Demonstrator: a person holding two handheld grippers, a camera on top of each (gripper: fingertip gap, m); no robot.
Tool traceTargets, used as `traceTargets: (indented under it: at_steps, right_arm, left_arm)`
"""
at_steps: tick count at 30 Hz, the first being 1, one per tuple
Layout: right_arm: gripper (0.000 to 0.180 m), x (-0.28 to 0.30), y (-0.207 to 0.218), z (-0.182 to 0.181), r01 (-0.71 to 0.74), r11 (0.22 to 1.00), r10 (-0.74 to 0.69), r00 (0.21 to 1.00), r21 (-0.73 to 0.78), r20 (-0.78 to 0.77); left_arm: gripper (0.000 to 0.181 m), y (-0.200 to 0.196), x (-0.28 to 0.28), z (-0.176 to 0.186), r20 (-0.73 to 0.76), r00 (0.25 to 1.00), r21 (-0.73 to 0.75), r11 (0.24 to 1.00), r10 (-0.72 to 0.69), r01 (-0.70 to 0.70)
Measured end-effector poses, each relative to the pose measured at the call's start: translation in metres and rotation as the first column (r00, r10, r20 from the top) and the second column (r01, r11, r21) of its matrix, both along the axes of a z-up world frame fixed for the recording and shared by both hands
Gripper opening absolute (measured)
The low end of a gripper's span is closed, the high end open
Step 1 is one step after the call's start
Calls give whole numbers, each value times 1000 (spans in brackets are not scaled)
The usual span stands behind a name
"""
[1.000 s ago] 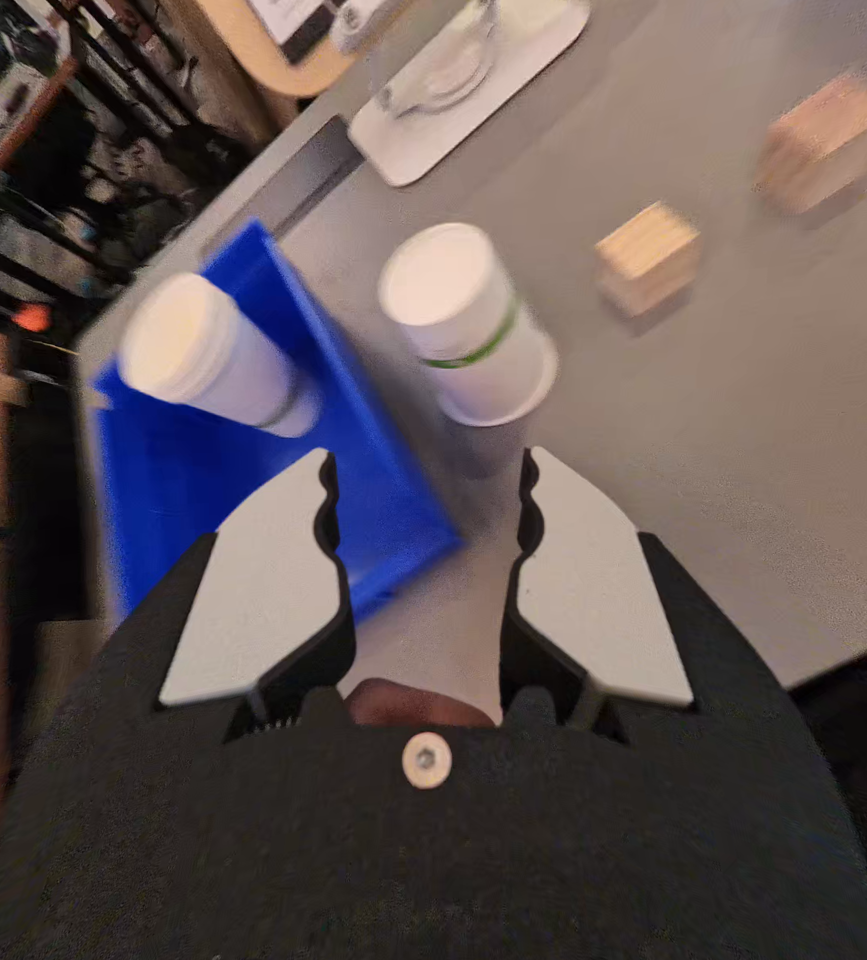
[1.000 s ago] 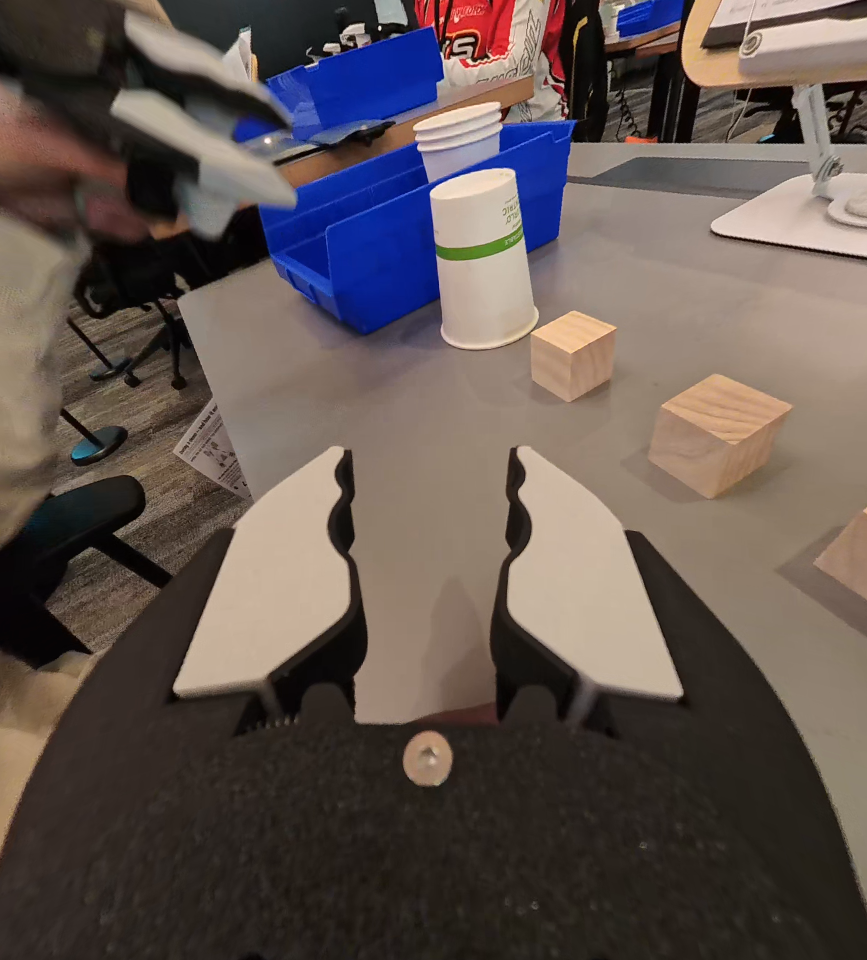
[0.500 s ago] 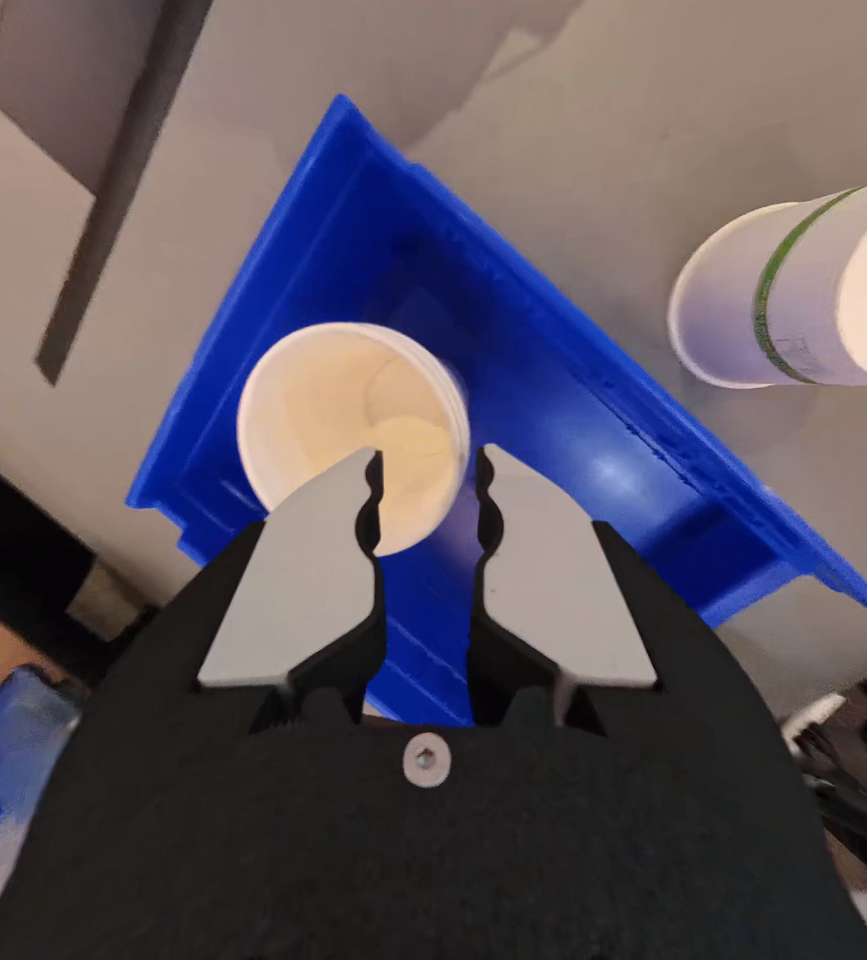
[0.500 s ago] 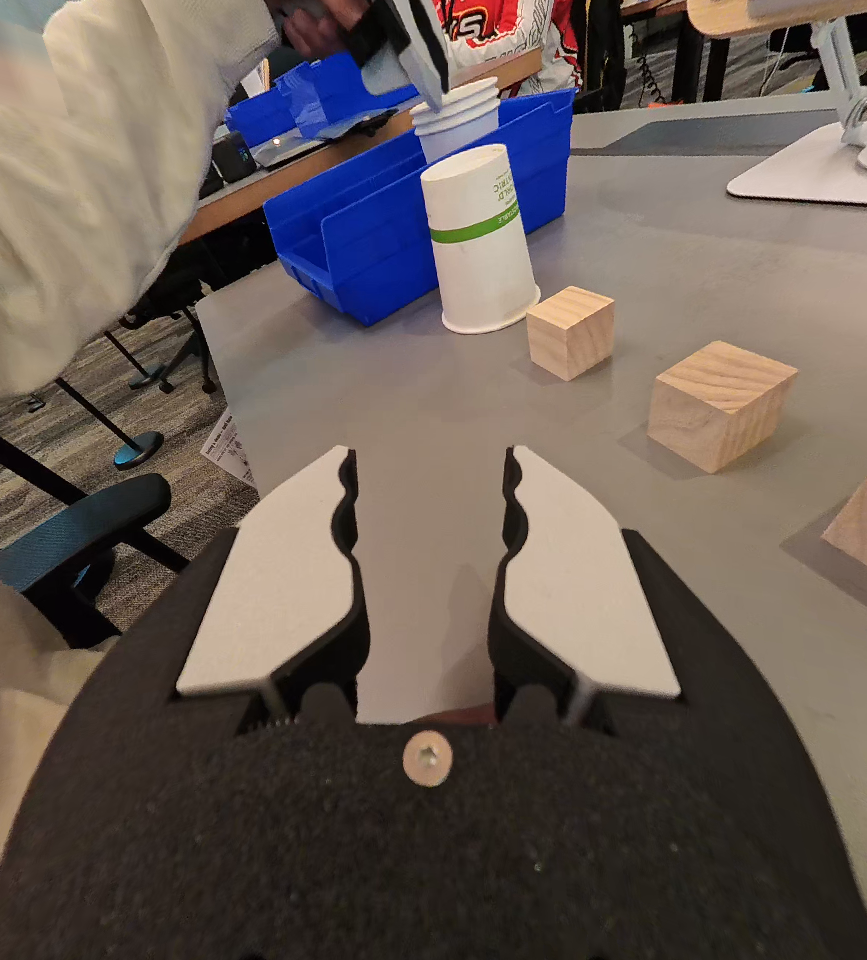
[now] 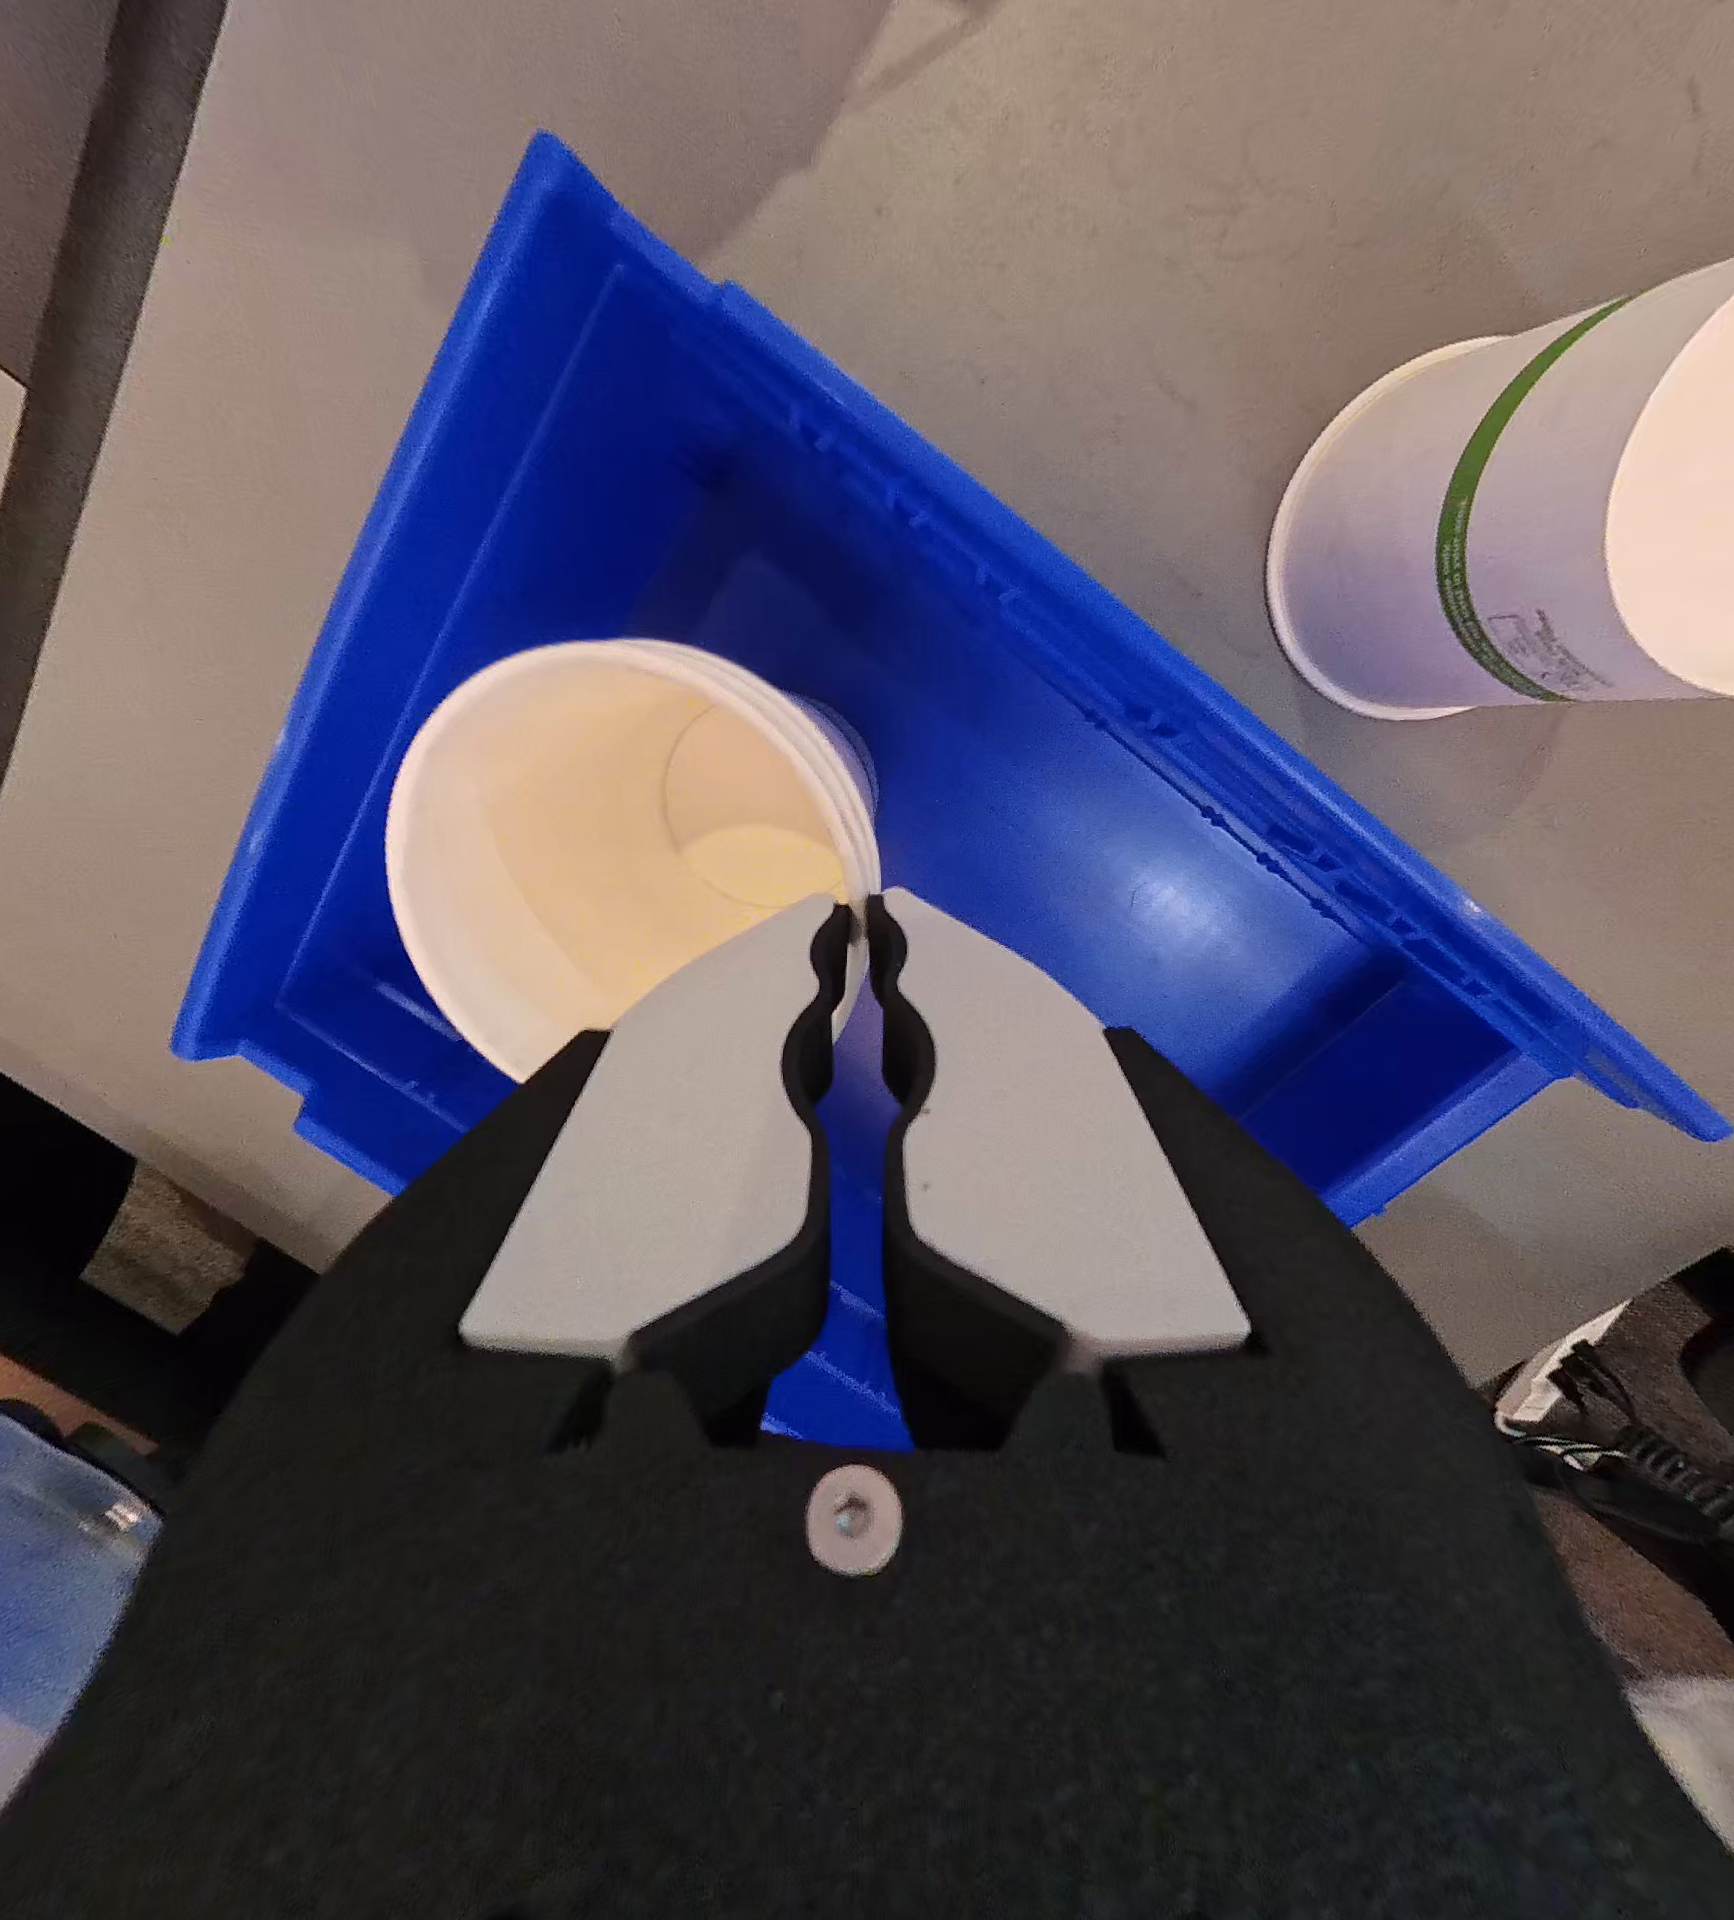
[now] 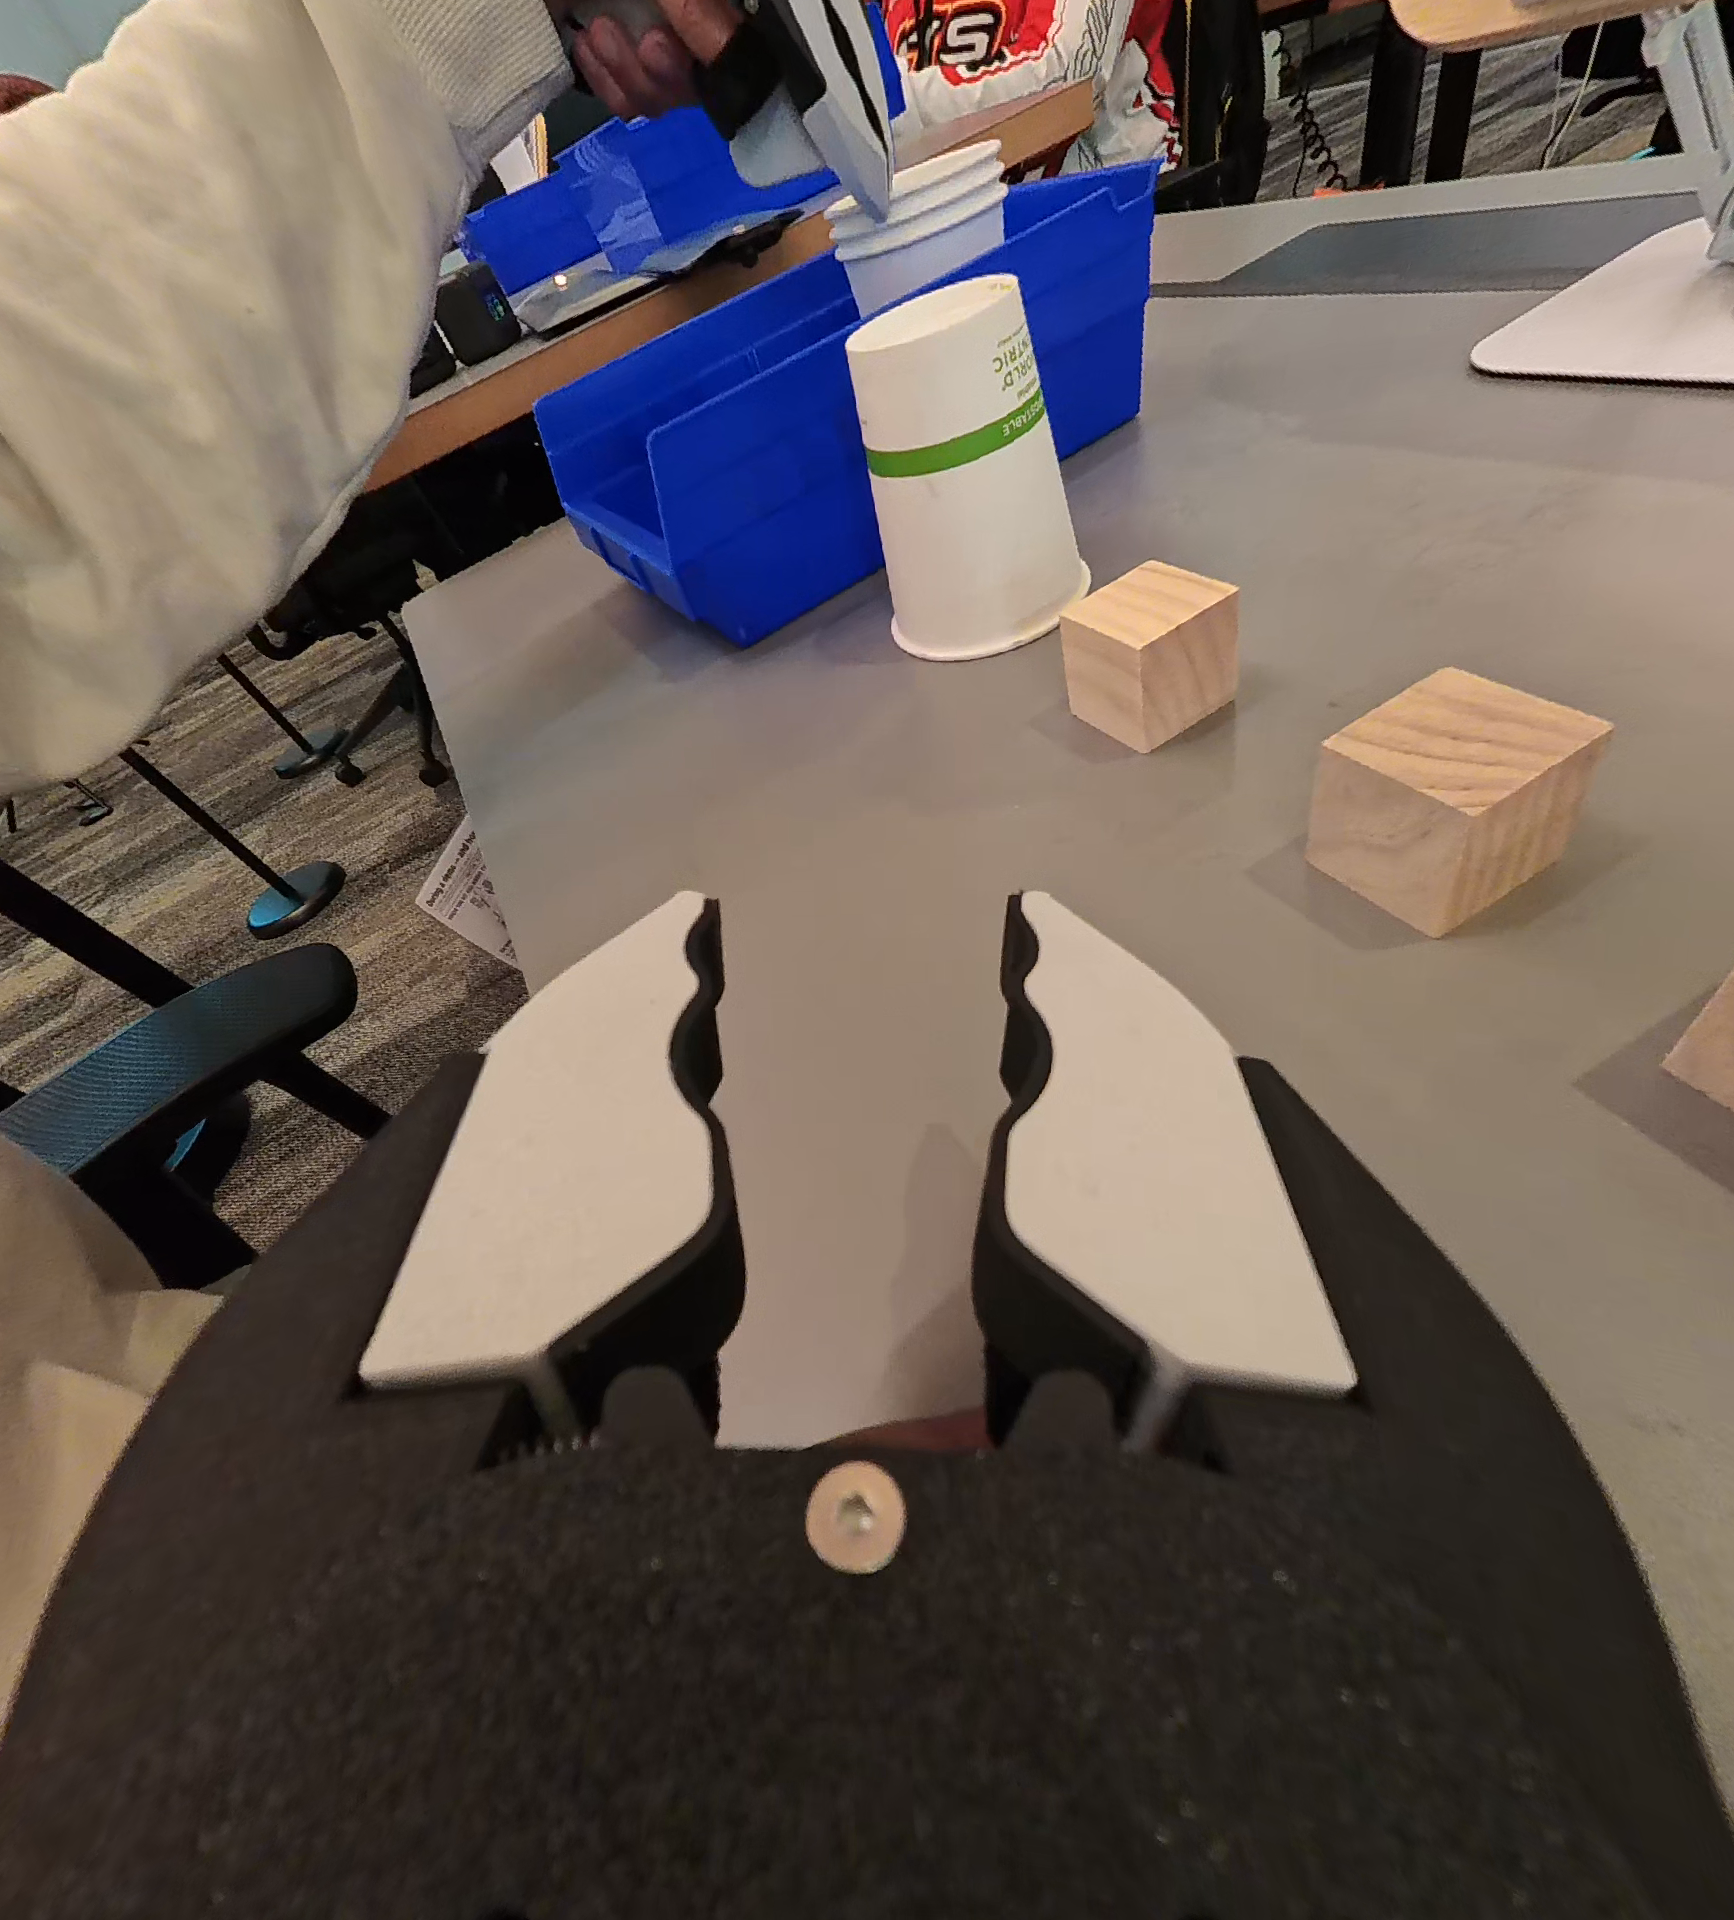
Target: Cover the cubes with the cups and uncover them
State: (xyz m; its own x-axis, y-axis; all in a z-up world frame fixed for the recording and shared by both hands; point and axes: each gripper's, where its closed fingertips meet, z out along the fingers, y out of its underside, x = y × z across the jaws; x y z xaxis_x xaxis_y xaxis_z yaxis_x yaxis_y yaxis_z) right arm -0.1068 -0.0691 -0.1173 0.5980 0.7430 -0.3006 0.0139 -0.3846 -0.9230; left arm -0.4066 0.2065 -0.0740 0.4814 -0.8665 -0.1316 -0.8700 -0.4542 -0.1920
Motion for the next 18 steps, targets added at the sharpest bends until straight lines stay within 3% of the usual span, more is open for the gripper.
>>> traceTargets:
  at_steps: [1,11,18]
  right_arm:
    - [51,0,0,0,0,1000,0,1000,1,0]
    - [50,-2,-1,1,-4,1000,4,1000,5,8]
    - [50,2,1,5,3,1000,-3,1000,-5,-30]
  left_arm:
    - [4,2,-1,1,-8,1000,15,1000,-2,2]
    - [4,6,-2,36,2,1000,59,998,-11,11]
    - [3,8,0,92,25,999,161,987,-31,26]
